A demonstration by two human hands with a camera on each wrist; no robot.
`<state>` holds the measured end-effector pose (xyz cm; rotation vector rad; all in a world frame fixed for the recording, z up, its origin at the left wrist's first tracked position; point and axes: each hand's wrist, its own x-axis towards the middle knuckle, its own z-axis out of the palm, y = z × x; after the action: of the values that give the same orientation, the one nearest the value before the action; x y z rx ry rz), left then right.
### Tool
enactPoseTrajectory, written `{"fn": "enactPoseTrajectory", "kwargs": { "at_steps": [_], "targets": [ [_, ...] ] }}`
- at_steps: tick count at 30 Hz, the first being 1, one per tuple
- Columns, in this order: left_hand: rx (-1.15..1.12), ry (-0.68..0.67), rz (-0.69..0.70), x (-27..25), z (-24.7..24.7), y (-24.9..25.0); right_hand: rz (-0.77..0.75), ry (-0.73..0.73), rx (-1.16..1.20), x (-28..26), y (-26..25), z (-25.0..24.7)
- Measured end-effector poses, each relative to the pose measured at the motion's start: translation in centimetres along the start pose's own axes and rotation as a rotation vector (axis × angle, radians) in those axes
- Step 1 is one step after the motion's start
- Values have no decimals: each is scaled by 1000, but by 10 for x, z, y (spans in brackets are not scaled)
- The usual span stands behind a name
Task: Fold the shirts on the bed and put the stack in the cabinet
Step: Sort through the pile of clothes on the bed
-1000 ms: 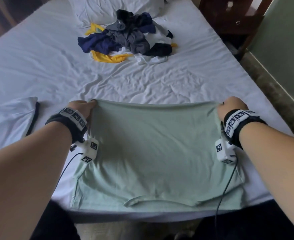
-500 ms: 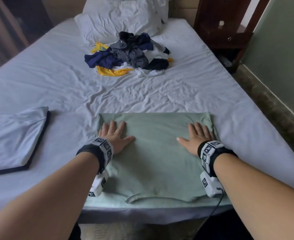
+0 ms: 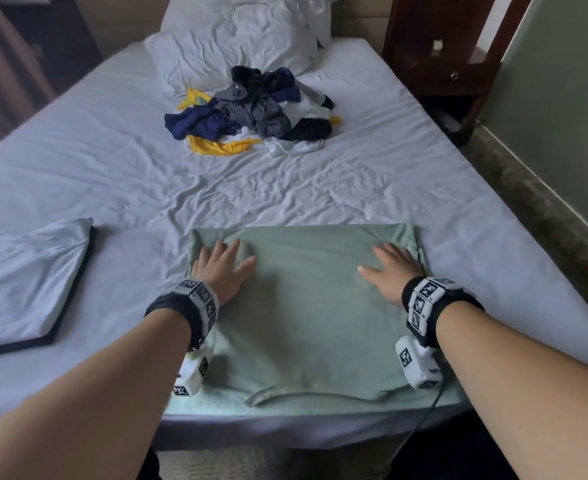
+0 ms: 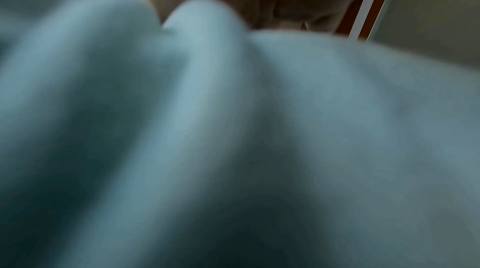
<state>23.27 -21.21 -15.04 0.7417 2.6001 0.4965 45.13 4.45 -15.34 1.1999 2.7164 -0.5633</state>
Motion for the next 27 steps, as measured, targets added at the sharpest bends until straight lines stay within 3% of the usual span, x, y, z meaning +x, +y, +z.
{"fn": "enactPoseTrajectory", "kwargs": {
  "at_steps": [2,4,7,10,13,18,21,27],
  "targets": [
    [-226,127,20,-12,-13,12,72,191,192,-8,8,-17],
    [-434,209,60,-23,-17,31,273,298,257,-18,24,-28],
    [-808,187,87,-37,-3,72,447,196,319,-33,49,-29],
    [-1175,50,46,-46,25,115,415,86,320,-47,66,-27],
    [-1299,-87,-37,-49,56,138,356,1,335,-58,78,-26],
    [-1429,-180,-118,-43,84,140,275,-104,400,-68,90,-23],
    [-1438,-171,-156,-43,87,141,239,-120,470,-68,91,-16],
    [-1418,-138,-232,-39,79,148,206,-26,919,-83,61,-16]
  ]
}}
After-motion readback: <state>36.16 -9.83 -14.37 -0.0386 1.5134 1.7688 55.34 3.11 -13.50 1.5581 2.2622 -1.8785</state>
